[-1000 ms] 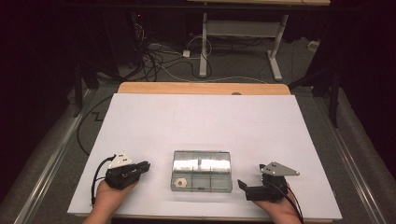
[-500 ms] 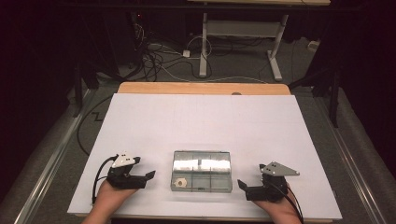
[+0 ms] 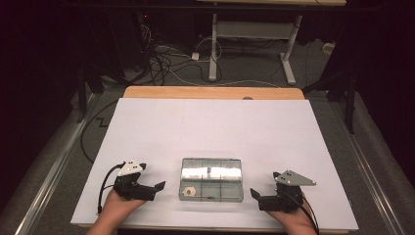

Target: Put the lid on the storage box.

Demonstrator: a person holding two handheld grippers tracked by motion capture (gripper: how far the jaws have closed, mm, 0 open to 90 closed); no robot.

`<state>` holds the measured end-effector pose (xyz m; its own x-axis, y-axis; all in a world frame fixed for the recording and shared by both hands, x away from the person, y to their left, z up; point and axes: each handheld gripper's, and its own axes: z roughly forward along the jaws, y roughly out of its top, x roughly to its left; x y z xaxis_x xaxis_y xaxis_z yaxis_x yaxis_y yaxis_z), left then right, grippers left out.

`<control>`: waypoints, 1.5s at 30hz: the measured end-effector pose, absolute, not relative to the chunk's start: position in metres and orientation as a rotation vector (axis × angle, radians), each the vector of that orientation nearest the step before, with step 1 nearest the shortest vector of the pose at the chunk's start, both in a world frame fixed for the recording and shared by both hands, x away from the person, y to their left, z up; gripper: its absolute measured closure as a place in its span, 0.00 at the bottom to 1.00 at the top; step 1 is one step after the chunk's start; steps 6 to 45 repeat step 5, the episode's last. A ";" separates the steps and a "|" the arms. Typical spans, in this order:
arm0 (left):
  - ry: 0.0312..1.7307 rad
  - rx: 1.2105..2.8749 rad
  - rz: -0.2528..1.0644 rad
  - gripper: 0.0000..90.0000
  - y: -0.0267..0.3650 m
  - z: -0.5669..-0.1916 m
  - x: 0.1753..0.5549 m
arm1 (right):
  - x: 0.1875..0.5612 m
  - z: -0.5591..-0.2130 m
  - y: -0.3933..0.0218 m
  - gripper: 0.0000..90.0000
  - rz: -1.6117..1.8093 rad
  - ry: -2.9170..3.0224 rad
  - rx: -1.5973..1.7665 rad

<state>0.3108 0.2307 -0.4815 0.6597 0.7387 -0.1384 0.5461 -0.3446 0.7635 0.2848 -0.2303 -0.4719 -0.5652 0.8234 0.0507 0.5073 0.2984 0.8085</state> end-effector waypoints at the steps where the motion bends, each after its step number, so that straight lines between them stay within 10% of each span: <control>1: 0.998 2.039 0.291 0.00 0.231 -0.482 0.311 | 0.286 -0.472 -0.231 0.00 1.161 2.197 1.182; 45: 1.002 2.033 0.294 0.00 0.231 -0.481 0.312 | 0.285 -0.472 -0.232 0.00 1.161 2.194 1.195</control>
